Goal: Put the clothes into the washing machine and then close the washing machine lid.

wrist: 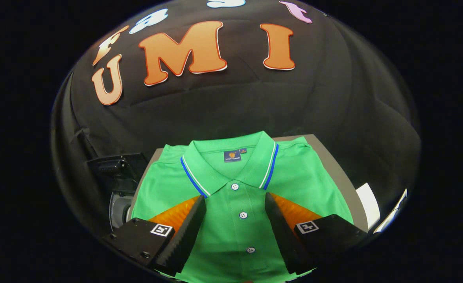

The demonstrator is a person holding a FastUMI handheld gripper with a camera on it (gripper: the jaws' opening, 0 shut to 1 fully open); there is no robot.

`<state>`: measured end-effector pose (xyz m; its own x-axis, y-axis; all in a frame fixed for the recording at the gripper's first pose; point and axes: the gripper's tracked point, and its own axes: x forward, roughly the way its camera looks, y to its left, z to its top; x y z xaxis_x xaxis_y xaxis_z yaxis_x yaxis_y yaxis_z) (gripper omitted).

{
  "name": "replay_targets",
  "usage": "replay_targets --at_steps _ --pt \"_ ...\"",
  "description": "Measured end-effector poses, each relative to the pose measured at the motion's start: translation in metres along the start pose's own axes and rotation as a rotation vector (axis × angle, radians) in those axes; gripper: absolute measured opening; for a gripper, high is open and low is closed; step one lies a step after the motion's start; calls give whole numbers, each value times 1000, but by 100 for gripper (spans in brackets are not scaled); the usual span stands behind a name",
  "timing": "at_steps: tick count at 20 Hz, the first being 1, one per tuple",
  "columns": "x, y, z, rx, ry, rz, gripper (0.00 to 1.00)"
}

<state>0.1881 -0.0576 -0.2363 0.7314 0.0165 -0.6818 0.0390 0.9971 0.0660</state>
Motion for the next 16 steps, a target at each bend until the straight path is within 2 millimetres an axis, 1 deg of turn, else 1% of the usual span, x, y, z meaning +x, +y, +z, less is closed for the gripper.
replay_targets --at_steps 1,2,9,16 --pt "1 -2 3 -17 -3 -8 99" --pt "4 -2 -1 -36 26 -15 98" --pt "7 1 -2 -60 153 -18 98" --pt "8 5 -1 -89 160 18 67"
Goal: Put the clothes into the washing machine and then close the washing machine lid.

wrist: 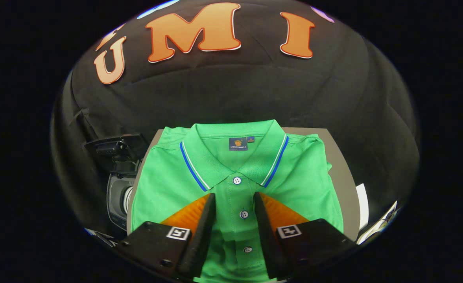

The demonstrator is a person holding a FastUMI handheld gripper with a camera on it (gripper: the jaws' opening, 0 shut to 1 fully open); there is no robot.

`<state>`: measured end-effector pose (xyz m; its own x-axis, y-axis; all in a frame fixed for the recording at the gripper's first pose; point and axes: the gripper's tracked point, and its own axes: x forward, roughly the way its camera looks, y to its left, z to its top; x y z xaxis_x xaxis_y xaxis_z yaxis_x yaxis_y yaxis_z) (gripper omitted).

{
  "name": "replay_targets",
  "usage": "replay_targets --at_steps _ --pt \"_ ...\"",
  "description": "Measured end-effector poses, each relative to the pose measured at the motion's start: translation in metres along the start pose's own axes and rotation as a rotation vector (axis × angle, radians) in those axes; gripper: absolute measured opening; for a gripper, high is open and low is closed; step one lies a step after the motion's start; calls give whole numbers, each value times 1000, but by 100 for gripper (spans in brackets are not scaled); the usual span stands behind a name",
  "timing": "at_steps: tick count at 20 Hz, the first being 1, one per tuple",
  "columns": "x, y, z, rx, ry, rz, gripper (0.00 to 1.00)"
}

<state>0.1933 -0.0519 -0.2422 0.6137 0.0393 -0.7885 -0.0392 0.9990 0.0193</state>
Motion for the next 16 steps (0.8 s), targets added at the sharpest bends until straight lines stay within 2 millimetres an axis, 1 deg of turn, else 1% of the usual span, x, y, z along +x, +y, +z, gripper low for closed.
replay_targets --at_steps 2,3,6,7,8,9,11,13,16 --pt "0 -5 1 -11 2 -8 57" --pt "-1 -4 1 -7 9 -8 52" --pt "-5 4 1 10 28 9 30" --pt "0 4 2 5 13 0 23" --pt "-2 3 -1 -19 25 -9 23" --pt "-1 1 2 -24 12 -21 23" --pt "-1 5 3 -5 -5 -13 23" --pt "0 5 4 24 -34 -11 12" --pt "-3 6 9 53 -86 -6 12"
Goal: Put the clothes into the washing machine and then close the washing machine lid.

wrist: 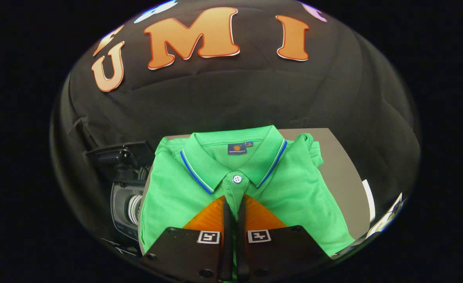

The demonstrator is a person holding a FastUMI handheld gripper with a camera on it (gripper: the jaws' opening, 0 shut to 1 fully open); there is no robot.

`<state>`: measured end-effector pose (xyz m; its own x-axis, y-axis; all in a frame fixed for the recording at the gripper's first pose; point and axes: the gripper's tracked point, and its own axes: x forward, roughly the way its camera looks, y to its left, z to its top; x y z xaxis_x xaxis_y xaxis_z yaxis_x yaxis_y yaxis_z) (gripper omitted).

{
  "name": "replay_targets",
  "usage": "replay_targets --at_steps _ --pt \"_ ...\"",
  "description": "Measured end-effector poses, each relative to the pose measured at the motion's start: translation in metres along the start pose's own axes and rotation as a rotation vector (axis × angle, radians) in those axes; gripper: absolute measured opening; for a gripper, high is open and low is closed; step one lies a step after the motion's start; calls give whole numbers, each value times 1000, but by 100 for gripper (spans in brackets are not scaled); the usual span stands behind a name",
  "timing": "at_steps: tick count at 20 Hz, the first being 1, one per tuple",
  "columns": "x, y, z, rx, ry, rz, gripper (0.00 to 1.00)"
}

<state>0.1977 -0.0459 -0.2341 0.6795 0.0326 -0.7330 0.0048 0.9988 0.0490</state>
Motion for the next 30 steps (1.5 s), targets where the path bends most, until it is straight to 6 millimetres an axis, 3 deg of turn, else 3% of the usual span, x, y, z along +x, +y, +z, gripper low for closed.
replay_targets --at_steps 4,11,17,20,25,30 --pt "-16 0 16 2 -89 1 12" --pt "-74 9 59 19 -285 30 12" --pt "-140 44 85 47 -422 91 12" --pt "-178 69 94 41 -481 129 12" --pt "-221 130 97 3 -539 208 12" --pt "-237 194 85 -37 -551 296 12"
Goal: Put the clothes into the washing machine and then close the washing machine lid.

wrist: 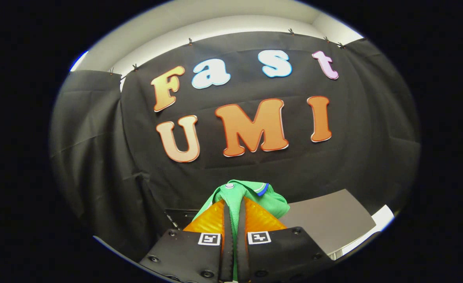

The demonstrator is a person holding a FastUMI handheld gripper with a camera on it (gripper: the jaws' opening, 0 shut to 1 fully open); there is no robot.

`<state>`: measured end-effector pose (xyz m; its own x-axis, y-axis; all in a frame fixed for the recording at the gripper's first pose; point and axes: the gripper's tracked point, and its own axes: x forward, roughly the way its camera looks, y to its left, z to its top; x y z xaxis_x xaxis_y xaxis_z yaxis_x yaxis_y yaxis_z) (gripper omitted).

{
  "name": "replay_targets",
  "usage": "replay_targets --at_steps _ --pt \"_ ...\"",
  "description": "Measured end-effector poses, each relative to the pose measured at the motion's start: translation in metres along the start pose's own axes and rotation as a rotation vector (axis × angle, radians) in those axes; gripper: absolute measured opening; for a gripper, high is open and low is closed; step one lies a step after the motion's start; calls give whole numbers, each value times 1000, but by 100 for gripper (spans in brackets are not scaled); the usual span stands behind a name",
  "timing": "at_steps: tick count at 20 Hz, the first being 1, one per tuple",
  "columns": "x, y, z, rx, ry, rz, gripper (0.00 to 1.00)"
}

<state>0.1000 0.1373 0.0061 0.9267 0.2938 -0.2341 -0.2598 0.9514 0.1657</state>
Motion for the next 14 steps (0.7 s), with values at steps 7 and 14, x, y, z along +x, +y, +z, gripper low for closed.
replay_targets --at_steps 7,14 --pt "44 99 -58 62 95 131 12" --pt "116 142 -164 155 229 153 12"
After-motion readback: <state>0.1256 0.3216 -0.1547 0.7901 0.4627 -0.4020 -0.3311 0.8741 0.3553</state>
